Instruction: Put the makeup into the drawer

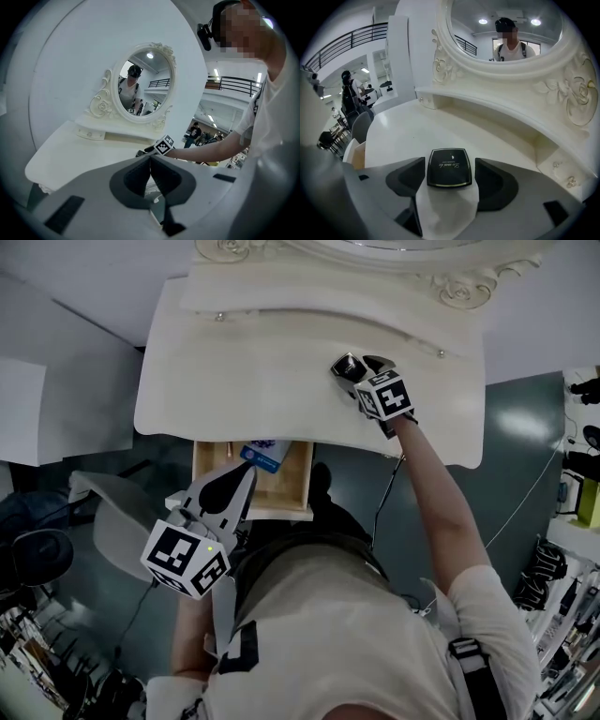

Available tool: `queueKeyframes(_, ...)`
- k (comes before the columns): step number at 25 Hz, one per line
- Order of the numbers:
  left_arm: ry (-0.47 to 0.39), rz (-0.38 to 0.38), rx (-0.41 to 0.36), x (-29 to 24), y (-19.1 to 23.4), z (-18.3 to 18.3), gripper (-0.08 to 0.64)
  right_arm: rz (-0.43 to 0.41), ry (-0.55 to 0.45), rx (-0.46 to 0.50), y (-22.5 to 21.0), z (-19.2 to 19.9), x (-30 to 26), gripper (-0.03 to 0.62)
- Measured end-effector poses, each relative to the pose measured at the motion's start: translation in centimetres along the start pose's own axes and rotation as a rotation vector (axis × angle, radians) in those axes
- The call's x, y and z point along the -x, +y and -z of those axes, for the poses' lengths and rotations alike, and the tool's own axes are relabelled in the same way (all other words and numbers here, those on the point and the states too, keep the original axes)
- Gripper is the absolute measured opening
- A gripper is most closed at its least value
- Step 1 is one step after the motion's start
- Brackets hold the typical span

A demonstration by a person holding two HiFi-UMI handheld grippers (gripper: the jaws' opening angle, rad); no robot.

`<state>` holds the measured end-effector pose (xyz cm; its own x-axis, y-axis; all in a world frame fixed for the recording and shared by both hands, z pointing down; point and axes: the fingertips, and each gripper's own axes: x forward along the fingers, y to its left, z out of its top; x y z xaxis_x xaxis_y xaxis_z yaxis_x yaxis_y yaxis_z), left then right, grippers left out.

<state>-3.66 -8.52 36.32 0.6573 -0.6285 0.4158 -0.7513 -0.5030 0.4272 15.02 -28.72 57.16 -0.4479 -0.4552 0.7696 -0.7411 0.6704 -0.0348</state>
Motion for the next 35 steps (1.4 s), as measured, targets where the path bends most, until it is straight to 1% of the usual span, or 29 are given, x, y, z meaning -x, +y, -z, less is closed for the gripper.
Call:
queueKeyframes(4,0.006,-0.016,0.008,0.2,0.4,0.3,0.058,-0.017,0.023,0.005,0.2,0.8,-1.2,0.308)
queueKeyframes(12,-0.003,-0.032,0.007,1.0,1.2,0.1,0.058,-0.036,0.014,-0.008,0.2,1.0,-1.4,0.308)
queueKeyframes(22,-0.022,-0.042,0.007,2.4,1.9,0.0,0.058,0.006,-0.003,-0.03,0.3,1.0,-1.1,0.308)
queueKeyframes(29,-0.046,-0.04,-0.002,3.1,2.2,-0.6,0.058,0.028,-0.031,0.027,1.9,-1.1,0.3,0.308)
queueKeyframes(32,-0.06,-0.046,-0.003,3.6,2.3,-1.0,0.058,0.02,-0.044,0.047,2.9,-2.0,1.0,0.308)
queueKeyframes(35,-0.08,-0.057,-0.025,4.3,3.1,-1.9,0.058,0.013,-0.064,0.05,3.7,-3.3,1.6,0.308)
